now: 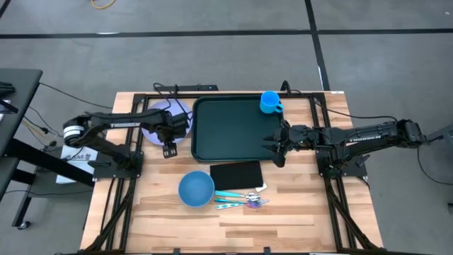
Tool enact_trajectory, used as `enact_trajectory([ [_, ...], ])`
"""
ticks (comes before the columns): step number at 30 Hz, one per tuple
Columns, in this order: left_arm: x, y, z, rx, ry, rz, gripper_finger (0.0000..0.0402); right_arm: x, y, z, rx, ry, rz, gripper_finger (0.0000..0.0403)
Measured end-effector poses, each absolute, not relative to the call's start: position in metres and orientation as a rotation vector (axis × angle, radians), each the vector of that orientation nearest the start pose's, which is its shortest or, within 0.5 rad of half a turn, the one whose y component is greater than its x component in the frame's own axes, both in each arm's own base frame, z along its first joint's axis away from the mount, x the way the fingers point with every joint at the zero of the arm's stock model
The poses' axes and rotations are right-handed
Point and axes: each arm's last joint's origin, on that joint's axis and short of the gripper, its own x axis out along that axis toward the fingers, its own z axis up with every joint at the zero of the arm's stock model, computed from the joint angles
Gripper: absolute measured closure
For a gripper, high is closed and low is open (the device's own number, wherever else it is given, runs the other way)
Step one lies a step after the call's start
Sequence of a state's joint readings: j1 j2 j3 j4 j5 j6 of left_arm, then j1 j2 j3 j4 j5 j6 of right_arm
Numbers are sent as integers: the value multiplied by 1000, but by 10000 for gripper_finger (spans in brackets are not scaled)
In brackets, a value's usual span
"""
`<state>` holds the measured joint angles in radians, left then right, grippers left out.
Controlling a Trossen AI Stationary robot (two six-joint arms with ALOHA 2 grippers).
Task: Set up tray
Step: Put the violet plate under the blue mug on the black tray
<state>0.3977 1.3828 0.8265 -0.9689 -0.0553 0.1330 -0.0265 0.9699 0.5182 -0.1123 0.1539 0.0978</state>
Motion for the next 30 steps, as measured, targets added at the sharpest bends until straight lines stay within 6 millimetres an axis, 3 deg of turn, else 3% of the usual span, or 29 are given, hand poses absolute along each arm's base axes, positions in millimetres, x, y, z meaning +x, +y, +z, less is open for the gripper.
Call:
enact_trajectory([
  [10, 207, 89, 173, -149, 1551, 219, 198, 198, -10, 216, 59, 565, -202, 270],
  [15, 206, 90, 173, -153, 1549, 227, 198, 198, -10, 215, 61, 572, -204, 269],
  [23, 195, 85, 150, -147, 1571, 236, 198, 198, -10, 215, 65, 572, -205, 270],
  [30, 198, 86, 149, -147, 1533, 255, 198, 198, -10, 215, 65, 571, -207, 270],
])
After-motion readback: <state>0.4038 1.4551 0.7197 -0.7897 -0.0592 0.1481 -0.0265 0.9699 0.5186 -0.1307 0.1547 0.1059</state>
